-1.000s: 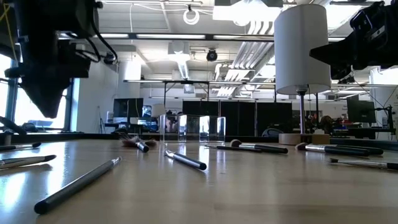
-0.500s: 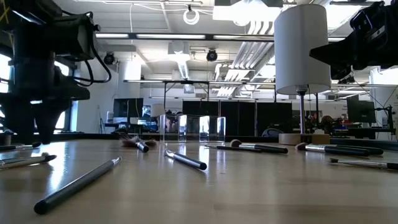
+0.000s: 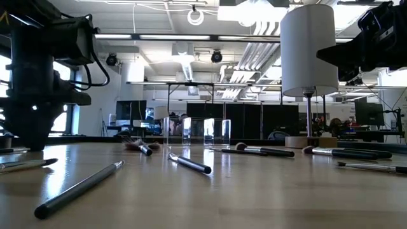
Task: Put items in baskets/containers
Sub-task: Put the black brow brush into the transparent organizer
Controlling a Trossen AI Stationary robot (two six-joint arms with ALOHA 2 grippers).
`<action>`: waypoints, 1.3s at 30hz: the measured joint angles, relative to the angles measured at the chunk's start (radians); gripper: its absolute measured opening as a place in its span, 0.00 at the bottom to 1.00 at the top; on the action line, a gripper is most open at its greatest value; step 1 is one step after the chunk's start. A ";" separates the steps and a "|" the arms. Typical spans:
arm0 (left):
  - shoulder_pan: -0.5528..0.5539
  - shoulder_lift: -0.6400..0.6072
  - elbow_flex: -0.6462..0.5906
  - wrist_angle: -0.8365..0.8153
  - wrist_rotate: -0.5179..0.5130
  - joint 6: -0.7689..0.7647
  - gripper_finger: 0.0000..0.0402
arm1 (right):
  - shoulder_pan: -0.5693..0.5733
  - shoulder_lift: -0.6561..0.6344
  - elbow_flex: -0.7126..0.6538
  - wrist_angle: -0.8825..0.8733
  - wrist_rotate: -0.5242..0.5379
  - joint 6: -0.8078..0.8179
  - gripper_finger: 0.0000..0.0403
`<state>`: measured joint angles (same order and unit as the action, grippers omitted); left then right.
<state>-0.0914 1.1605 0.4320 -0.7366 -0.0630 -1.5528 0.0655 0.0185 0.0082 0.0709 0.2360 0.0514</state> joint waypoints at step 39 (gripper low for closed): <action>0.461 0.067 0.100 1.542 -0.162 1.268 0.00 | 0.000 0.002 0.000 0.000 0.000 0.000 0.00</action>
<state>0.3692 1.2273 0.5322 0.8055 -0.2248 -0.2849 0.0658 0.0200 0.0082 0.0711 0.2363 0.0513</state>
